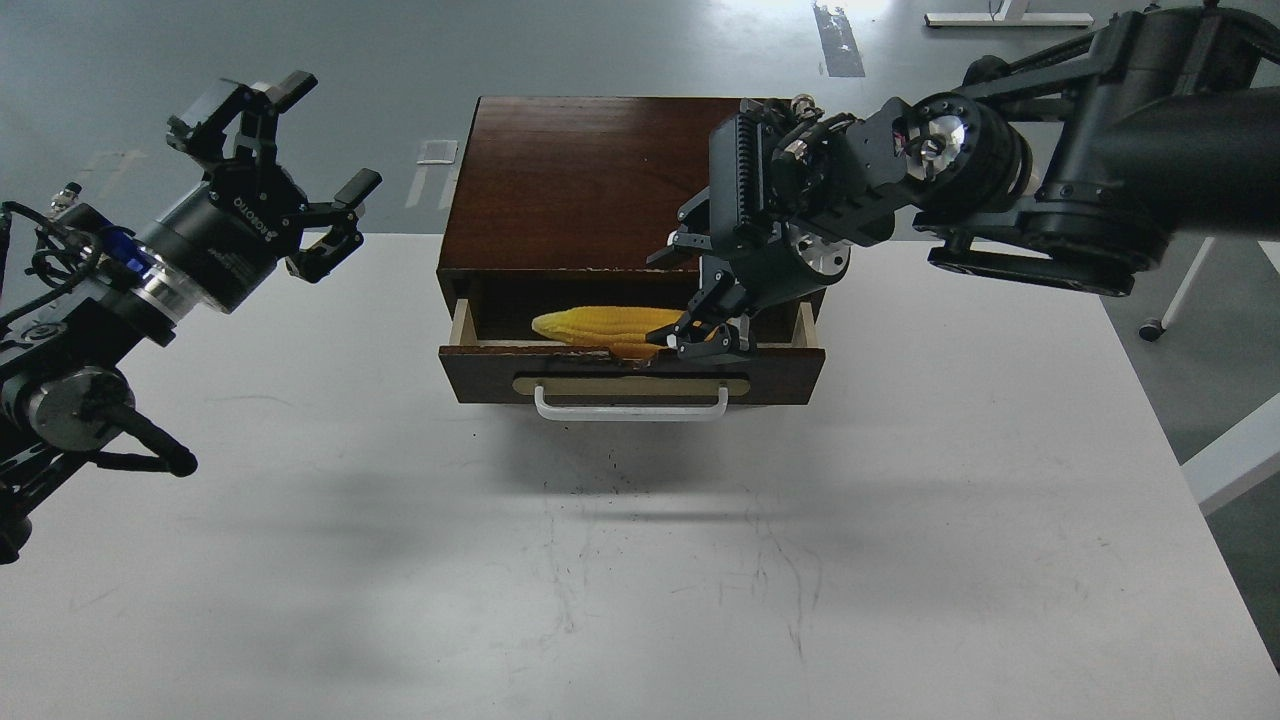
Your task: Put corn in drawer with both arms
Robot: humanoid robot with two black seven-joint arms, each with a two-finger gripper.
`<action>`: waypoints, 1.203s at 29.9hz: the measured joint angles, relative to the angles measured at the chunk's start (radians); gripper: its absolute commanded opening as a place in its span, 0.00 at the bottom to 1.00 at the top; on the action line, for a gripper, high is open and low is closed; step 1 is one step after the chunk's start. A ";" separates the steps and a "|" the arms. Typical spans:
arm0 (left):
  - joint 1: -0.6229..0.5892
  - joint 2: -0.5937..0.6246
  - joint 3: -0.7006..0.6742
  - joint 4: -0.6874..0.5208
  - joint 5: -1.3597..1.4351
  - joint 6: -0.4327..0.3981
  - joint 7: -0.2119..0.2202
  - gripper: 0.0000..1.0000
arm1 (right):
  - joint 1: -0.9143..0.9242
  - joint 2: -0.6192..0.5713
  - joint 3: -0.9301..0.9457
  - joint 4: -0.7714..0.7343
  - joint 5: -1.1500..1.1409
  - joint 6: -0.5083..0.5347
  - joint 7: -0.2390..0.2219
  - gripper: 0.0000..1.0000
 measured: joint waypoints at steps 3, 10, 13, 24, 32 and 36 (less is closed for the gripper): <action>0.000 0.000 0.000 0.000 0.000 0.000 0.000 0.99 | 0.006 -0.016 0.003 0.003 0.003 -0.008 0.000 0.92; 0.000 0.000 -0.002 0.000 0.000 0.000 0.000 0.99 | 0.031 -0.122 0.073 0.013 0.119 -0.011 0.000 0.98; 0.000 0.000 -0.002 0.000 0.000 0.000 0.000 0.99 | 0.032 -0.197 0.107 0.013 0.250 -0.008 0.000 1.00; 0.002 -0.010 -0.002 0.000 0.011 0.000 0.000 0.99 | -0.300 -0.498 0.430 0.037 0.770 -0.009 0.000 1.00; 0.002 -0.032 -0.002 0.005 0.037 0.008 0.000 0.99 | -0.766 -0.535 0.863 0.024 1.035 -0.012 0.000 1.00; 0.006 -0.043 -0.002 0.012 0.038 0.013 0.000 0.99 | -0.919 -0.507 0.972 0.020 1.171 -0.009 0.000 1.00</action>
